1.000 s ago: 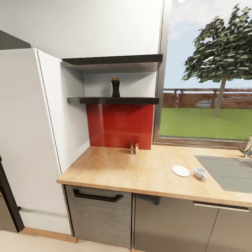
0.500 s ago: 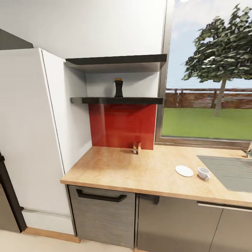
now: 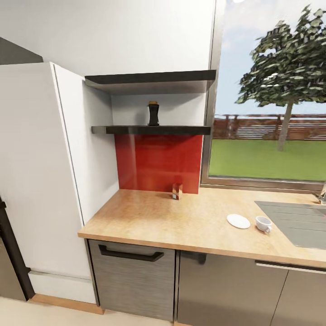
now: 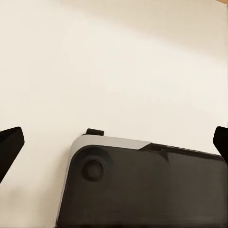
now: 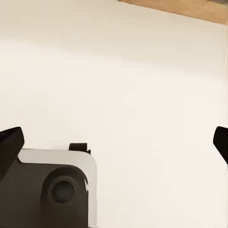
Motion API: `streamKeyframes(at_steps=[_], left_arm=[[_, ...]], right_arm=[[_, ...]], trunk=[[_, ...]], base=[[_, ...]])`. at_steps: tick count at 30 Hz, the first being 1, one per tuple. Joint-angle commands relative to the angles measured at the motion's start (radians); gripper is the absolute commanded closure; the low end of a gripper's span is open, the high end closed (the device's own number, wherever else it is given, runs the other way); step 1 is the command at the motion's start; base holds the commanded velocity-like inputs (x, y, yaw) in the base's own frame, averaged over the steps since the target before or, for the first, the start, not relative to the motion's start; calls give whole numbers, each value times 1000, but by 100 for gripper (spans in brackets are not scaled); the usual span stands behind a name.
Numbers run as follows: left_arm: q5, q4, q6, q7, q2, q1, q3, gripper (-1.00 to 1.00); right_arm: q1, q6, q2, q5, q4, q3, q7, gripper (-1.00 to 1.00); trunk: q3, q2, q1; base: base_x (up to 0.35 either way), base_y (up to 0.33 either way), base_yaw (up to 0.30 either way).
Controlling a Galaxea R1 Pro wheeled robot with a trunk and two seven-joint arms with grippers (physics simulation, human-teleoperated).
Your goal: Set up a coffee station on the kitchen countertop: keep the coffee maker on the countertop, move the bottle of coffee from the kitchen shelf to the counter next to the coffee maker, place a paper coffee filter on top of the coffee maker, put the saucer next to the coffee maker with the coffee cup on the saucer, and place the electric kettle next to the coffee maker.
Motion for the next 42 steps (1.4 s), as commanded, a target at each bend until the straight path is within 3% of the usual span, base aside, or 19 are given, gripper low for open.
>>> streamKeyframes(at_steps=[1,8,12,19,33,38,42], left_arm=[[-1,-1,-2,-1,1,6,1,-100],[-30,4,-7,-3,1,21,-10,-100],[-29,5,-6,-3,2,21,-12,-100],[-29,6,-6,-3,4,21,-11,-100],[-26,7,6,-3,4,21,-8,-100],[-3,7,1,-2,3,21,13,-100],[66,7,15,-6,8,21,55,-100]], right_arm=[[-5,-9,-6,-2,2,15,3,-100],[-3,-48,-45,36,22,48,21,-100],[-3,-65,-43,56,23,43,17,-100],[-3,-63,-35,55,24,41,1,-100],[-3,-61,-32,54,24,39,-1,-100],[-3,-60,-32,54,25,37,0,-100],[-3,-60,-35,52,25,36,2,-100]], trunk=[[-2,-1,0],[-2,-1,0],[-2,-1,0],[-2,-1,0],[42,97,-53],[58,132,-73],[71,160,-88]], base=[[0,0,0],[0,0,0],[0,0,0],[0,0,0],[0,0,0],[0,0,-5],[0,0,-168]])
